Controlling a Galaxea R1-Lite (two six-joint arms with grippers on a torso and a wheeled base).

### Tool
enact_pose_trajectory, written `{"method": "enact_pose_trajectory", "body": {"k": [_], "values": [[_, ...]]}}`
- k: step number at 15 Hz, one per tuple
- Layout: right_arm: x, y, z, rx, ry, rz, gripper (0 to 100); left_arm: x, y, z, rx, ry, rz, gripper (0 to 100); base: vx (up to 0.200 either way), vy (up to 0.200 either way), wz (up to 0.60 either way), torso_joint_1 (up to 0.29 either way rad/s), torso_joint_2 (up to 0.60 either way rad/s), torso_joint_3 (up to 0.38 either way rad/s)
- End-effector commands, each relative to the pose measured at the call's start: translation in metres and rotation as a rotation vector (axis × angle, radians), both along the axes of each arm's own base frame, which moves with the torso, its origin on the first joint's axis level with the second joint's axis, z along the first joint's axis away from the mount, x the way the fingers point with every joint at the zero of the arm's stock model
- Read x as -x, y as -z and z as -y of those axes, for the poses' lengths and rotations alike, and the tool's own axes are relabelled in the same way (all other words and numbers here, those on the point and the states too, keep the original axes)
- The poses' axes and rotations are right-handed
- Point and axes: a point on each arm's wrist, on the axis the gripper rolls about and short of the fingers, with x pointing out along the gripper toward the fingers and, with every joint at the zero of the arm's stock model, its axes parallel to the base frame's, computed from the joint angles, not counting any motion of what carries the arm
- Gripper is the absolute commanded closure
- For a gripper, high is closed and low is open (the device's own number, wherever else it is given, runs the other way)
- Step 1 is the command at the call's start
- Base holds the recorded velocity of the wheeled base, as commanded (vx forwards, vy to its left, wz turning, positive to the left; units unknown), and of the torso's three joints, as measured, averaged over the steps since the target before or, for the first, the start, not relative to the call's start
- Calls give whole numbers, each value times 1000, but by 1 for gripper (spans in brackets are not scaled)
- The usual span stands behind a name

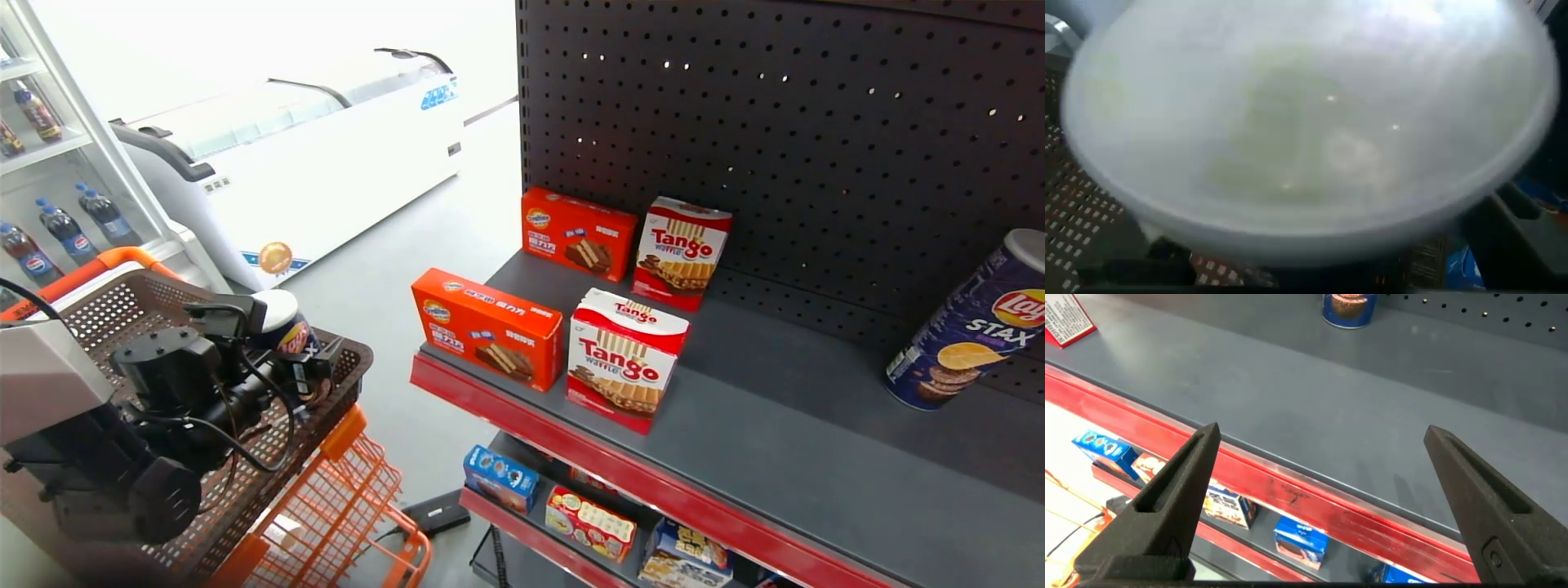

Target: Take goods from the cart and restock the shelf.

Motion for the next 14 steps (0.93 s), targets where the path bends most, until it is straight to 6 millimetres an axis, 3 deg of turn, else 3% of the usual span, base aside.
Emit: {"method": "enact_pose_trajectory", "body": {"k": [1, 2, 7, 12, 14], "values": [[0, 0, 0, 0, 0, 0, 0, -6, 14, -1, 5, -1, -25, 0, 0, 0, 0, 0, 0, 0], [0, 0, 0, 0, 0, 0, 0, -9, 14, -1, 3, -1, -6, 100, 0, 0, 0, 0, 0, 0], [0, 0, 0, 0, 0, 0, 0, -12, 5, 0, -9, 2, 31, 100, 0, 0, 0, 0, 0, 0], [0, 0, 0, 0, 0, 0, 0, 8, -61, 7, -82, 23, 210, 100, 0, 0, 0, 0, 0, 0], [0, 0, 0, 0, 0, 0, 0, 32, -95, 19, -80, 68, 247, 100, 0, 0, 0, 0, 0, 0]]}}
